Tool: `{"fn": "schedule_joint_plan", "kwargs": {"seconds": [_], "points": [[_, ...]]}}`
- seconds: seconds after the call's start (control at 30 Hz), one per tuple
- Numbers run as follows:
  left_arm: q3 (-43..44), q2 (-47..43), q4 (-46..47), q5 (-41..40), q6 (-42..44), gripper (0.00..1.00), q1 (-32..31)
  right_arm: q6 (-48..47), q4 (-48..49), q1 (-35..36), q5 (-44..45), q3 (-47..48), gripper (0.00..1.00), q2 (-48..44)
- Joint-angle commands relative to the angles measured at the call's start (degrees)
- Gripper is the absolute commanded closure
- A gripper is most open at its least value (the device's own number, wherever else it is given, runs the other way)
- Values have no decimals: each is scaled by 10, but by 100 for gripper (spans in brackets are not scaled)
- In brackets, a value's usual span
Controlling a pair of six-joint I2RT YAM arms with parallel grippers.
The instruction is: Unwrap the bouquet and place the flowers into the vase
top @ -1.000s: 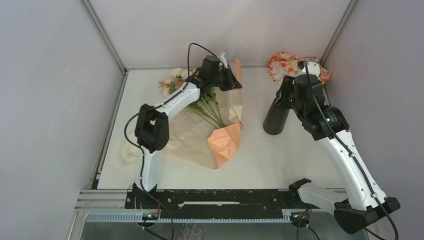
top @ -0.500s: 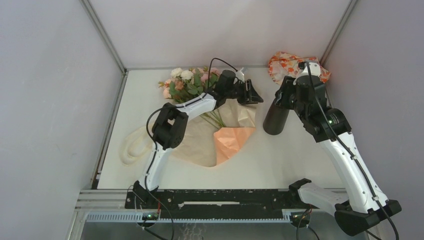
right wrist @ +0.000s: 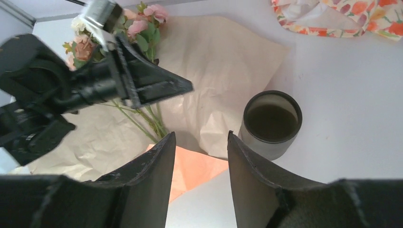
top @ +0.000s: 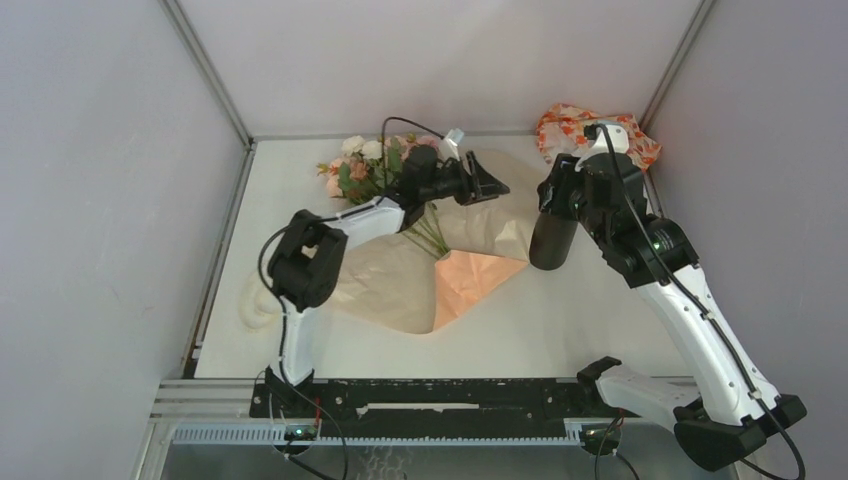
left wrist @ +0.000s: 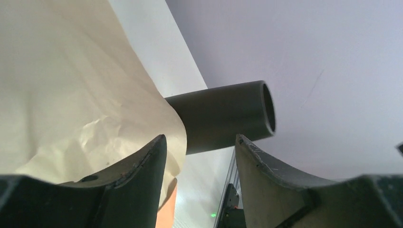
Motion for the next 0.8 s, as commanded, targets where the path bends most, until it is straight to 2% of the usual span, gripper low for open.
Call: {"fn": "schedule_joint_plan", "kwargs": {"seconds": [0.0,0.1,0.2,0.37,0.47,0.77], "points": [[-77,-121,33,-57,2,40,40,-5,34,14,-20,2,49,5],[-127,-166,-77,-121,54,40,50,-5,32,28,-41,2,59,26],[-159,-192,-172,-171,103,40,49,1,37,44,-55,1,60,50],[-188,-192,-229,-198,131,40,47,11,54,54,-80,1,59,68],[-183,-166,-262,-185,141,41,43,12,57,56,-83,2,59,70],[-179,-120,-355,-189,183,41,-33,17,47,58,-83,2,59,65]]}}
